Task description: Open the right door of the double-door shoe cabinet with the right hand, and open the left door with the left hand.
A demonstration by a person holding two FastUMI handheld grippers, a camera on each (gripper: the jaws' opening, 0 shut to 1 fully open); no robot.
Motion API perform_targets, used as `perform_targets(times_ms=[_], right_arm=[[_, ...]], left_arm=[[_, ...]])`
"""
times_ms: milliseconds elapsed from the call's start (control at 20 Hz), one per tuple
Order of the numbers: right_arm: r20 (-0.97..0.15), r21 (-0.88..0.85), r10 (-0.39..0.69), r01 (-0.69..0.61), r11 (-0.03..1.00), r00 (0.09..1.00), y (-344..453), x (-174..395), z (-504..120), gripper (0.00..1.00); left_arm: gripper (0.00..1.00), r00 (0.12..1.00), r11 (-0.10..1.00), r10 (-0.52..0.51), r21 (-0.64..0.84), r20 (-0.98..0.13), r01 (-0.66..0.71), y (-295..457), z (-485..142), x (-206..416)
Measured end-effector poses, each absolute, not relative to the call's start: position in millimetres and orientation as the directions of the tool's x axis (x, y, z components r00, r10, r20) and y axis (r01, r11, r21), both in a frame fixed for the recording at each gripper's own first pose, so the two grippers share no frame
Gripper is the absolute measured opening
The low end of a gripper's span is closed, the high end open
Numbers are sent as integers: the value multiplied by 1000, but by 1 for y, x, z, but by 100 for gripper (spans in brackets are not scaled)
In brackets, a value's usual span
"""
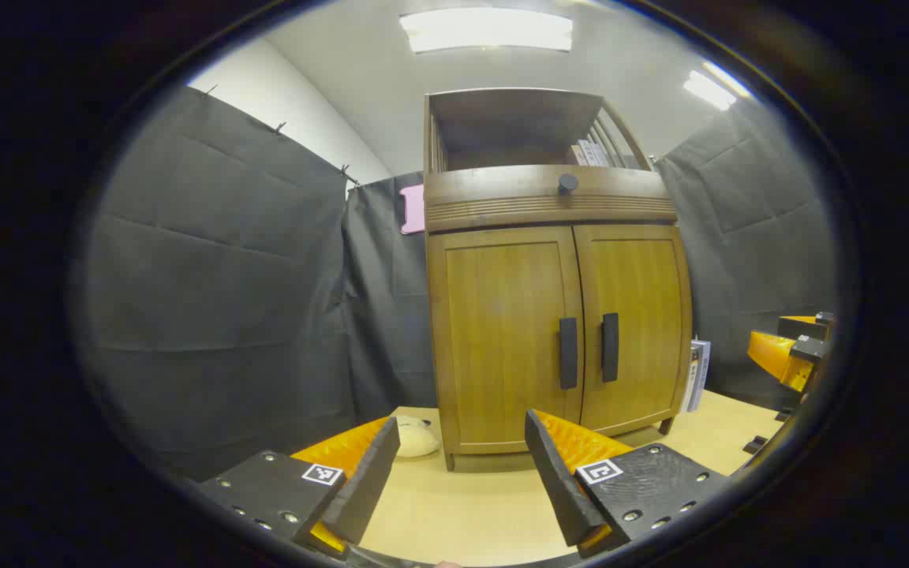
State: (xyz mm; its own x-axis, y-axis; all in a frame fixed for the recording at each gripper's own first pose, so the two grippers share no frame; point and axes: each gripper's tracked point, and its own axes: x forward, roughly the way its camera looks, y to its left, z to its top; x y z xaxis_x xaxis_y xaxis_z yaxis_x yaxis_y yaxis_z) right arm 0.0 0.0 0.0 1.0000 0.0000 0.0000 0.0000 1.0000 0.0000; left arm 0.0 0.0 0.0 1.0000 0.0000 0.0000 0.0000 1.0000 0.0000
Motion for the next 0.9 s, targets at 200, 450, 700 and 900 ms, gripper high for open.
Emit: perform_targets(times_ms=[200,450,700,900], right_arm=[[-3,0,5,-5,1000,1000,1,1,-1,95],[8,-1,16,-16,1000,1000,2,0,0,95],[19,0,22,-22,1000,1000,4,3,3,95],[24,7,25,-25,1000,999,5,13,7,95]], left_arm=[[91,1000,1000,-4,5,8,4,-1,1,-1],[91,999,1000,-9,6,33,9,-3,5,2],[91,999,1000,-13,0,46,13,-5,9,4],[91,998,1000,-20,3,57,20,-7,11,5]])
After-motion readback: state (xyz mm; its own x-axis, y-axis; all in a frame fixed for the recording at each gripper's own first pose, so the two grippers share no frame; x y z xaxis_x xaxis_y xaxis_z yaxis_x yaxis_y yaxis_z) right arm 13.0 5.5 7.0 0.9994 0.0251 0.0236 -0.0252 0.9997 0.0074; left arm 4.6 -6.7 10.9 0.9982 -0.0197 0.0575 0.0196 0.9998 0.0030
